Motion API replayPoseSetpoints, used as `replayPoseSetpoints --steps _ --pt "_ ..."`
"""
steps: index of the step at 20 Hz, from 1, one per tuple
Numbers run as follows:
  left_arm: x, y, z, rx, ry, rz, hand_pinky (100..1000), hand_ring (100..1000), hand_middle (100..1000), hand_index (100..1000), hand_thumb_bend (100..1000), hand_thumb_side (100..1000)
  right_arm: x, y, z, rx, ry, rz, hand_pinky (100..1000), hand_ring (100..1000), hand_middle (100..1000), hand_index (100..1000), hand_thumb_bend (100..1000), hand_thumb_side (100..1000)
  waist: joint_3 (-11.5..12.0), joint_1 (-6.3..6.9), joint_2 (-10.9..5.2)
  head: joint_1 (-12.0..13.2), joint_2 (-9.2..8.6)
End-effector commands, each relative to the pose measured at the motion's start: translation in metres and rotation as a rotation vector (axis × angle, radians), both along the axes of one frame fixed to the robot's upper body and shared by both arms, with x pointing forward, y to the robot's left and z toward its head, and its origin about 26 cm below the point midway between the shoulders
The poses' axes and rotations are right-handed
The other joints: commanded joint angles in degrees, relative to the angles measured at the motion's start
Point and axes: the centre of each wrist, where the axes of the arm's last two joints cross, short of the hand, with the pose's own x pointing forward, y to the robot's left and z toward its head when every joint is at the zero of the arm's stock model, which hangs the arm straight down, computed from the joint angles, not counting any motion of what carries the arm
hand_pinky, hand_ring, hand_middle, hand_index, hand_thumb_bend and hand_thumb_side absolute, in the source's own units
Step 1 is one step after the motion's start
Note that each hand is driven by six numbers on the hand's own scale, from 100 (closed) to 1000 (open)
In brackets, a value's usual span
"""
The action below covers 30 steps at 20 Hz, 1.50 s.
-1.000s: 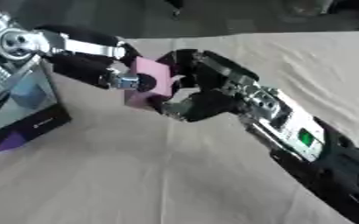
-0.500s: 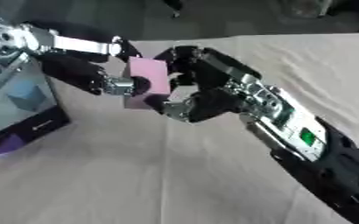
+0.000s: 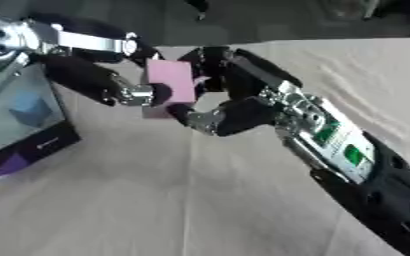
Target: Pick up the objects with one hand, pass them to the other hand, and then place them into the box on the other side of the table.
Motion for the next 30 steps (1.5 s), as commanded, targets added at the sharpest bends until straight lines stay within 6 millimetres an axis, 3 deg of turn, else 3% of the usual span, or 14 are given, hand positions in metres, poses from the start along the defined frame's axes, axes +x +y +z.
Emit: replayPoseSetpoints --steps 1,5,12,16,18,20,21,23,24,25,26,28,29,30 --pt "-0.015 0.015 0.039 -0.063 -0.134 0.05 801 594 407 461 100 216 0.005 -0.016 0.008 -0.006 -0.05 -0.117 581 722 471 418 179 100 0.1 -0.28 -0.35 -0.3 -0.36" --pt "-0.024 0.015 0.047 -0.107 -0.248 0.093 727 463 296 325 100 100 0.001 -0.016 0.014 0.027 -0.102 -0.178 586 727 481 431 153 100 0.1 -0.35 -0.33 -0.2 -0.46" --pt "-0.022 0.016 0.045 -0.209 -0.313 0.18 684 384 207 261 100 100 -0.002 -0.016 0.018 0.066 -0.144 -0.265 605 754 517 456 239 100 0.0 -0.29 -0.45 0.8 -0.95" --pt "-0.02 0.016 0.044 -0.241 -0.328 0.219 671 353 167 231 100 100 -0.002 -0.015 0.017 0.021 -0.146 -0.26 625 790 575 533 342 100 0.1 -0.37 -0.47 1.1 -1.05" --pt "-0.018 0.016 0.043 -0.255 -0.329 0.229 665 341 149 220 100 100 -0.002 -0.015 0.017 0.0 -0.146 -0.258 627 785 570 531 312 100 0.1 -0.4 -0.43 1.2 -1.12" --pt "-0.016 0.016 0.041 -0.255 -0.319 0.23 671 351 163 235 100 100 -0.002 -0.015 0.018 0.004 -0.149 -0.256 619 764 535 505 183 100 0.0 -0.4 -0.37 1.2 -1.11" --pt "-0.017 0.015 0.041 -0.252 -0.317 0.222 674 376 204 263 100 105 -0.002 -0.015 0.018 0.009 -0.151 -0.259 610 748 509 480 104 100 0.0 -0.4 -0.33 1.1 -1.11" --pt "-0.018 0.016 0.042 -0.254 -0.321 0.205 708 467 335 373 100 104 -0.001 -0.015 0.018 0.018 -0.154 -0.27 600 732 483 451 100 100 0.1 -0.37 -0.28 0.9 -1.0" --pt "-0.019 0.017 0.043 -0.257 -0.333 0.195 766 570 482 538 100 100 -0.001 -0.016 0.018 0.022 -0.156 -0.276 594 724 471 437 100 100 0.2 -0.33 -0.27 0.9 -0.92" --pt "-0.02 0.019 0.043 -0.26 -0.348 0.187 821 659 577 638 131 100 -0.001 -0.016 0.017 0.025 -0.154 -0.278 592 722 467 432 100 100 0.2 -0.31 -0.28 0.9 -0.84" --pt "-0.02 0.021 0.044 -0.261 -0.36 0.176 888 770 689 752 228 100 -0.001 -0.016 0.016 0.025 -0.147 -0.277 589 720 465 430 100 100 0.2 -0.28 -0.29 0.8 -0.75" --pt "-0.021 0.024 0.045 -0.25 -0.386 0.144 929 839 741 810 385 100 0.0 -0.016 0.014 0.02 -0.12 -0.267 584 716 463 427 102 100 0.3 -0.22 -0.32 0.6 -0.61" --pt "-0.021 0.026 0.047 -0.245 -0.409 0.132 929 848 740 819 520 114 0.0 -0.016 0.013 0.017 -0.104 -0.259 581 713 462 425 106 100 0.3 -0.18 -0.34 0.5 -0.51" --pt "-0.021 0.028 0.049 -0.239 -0.441 0.127 930 849 737 817 566 183 0.0 -0.016 0.012 0.014 -0.091 -0.247 578 712 462 425 110 100 0.3 -0.15 -0.35 0.5 -0.42"
